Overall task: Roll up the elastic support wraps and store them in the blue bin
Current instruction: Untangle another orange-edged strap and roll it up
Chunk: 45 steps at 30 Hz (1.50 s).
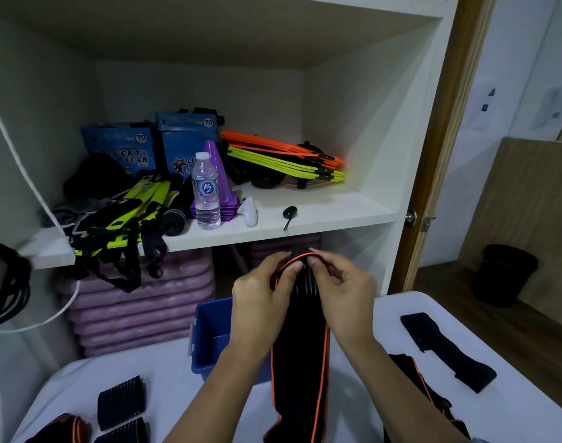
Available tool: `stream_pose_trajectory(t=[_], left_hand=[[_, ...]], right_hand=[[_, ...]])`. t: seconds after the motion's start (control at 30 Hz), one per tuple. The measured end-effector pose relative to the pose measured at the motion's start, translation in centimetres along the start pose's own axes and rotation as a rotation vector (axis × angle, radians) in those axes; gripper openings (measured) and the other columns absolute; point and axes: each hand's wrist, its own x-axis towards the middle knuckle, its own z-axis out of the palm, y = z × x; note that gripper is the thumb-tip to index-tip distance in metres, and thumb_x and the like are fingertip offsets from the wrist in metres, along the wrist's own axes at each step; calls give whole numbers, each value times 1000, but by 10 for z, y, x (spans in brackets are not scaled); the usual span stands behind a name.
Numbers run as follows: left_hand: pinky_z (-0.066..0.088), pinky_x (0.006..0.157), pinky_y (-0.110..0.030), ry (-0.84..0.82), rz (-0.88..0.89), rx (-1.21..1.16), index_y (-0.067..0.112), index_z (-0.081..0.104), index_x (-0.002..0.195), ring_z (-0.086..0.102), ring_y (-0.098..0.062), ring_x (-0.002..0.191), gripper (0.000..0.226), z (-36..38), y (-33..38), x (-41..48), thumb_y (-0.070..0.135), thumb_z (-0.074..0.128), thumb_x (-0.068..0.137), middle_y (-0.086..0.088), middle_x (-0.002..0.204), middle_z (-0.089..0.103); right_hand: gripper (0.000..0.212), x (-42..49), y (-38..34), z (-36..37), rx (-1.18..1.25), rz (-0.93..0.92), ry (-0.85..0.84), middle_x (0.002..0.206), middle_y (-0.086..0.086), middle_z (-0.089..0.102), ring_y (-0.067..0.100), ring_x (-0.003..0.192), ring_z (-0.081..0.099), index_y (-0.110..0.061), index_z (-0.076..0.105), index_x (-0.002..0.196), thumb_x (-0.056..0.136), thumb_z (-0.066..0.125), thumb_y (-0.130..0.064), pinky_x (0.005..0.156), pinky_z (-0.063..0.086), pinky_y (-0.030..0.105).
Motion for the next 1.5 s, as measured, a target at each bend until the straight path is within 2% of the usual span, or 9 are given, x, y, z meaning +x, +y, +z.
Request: stream_pose_trajectory(t=[0.07,0.17,0.27,0.47,0.77,1.0,1.17,1.27,1.5], left_hand=[[42,62,-8,-59,-91,-139,29,62,104,58,6,68,21,0,-1,-6,30,67,84,17,75,65],[46,65,-23,-209,-185,-255,27,57,97,58,-3,68,12,3,-8,-22,25,63,87,4,78,66],[47,65,-22,-299,-252,-322,15,54,101,60,-11,73,8,11,-6,-31,19,51,95,-11,88,66],[48,63,-24,-202,-305,-341,16,47,97,61,-9,73,5,28,2,-32,19,44,97,-1,84,64],[47,58,-13,-199,-324,-343,21,53,95,61,1,70,4,26,-3,-40,24,50,94,4,81,64],[50,70,-30,-327,-274,-325,17,51,96,61,-10,77,10,19,-6,-61,21,42,98,1,86,63],[44,58,-14,-407,-238,-303,17,51,87,56,0,66,11,11,-2,-71,17,45,97,5,75,60],[40,54,-8,-430,-254,-320,22,50,81,56,4,61,17,10,4,-74,15,47,96,9,69,57],[47,61,-13,-533,-385,-262,16,56,98,61,-3,73,11,50,-21,-60,20,45,96,4,82,63]], right_hand=[[17,2,-2,1,20,7,32,83,-16,70,-5,78,67,-19,72,96,86,63,-8,72,48,7],[18,3,-4,-2,40,15,48,81,-16,71,-3,76,68,-21,71,94,87,62,-7,71,49,9],[19,2,0,-7,21,22,-6,80,-11,72,5,77,69,-22,71,98,89,60,-9,71,53,16],[24,-18,24,-25,-42,153,-240,104,-6,68,9,101,64,-24,58,115,93,54,-31,91,51,36],[9,-33,25,-24,-64,146,-247,86,7,65,10,77,64,-10,50,101,98,42,-12,64,49,17],[19,-52,25,-39,-154,230,-296,95,11,65,19,87,63,-7,50,108,99,40,-20,81,52,42],[22,-69,14,-59,-204,229,-300,94,11,68,21,88,65,-6,55,109,98,44,-22,77,53,36],[21,-75,8,-67,-176,255,-302,93,4,69,13,86,66,-10,58,108,97,46,-23,76,53,27],[20,-57,57,-74,-225,420,-335,95,-4,67,4,84,64,-22,57,112,98,44,-27,70,53,22]])
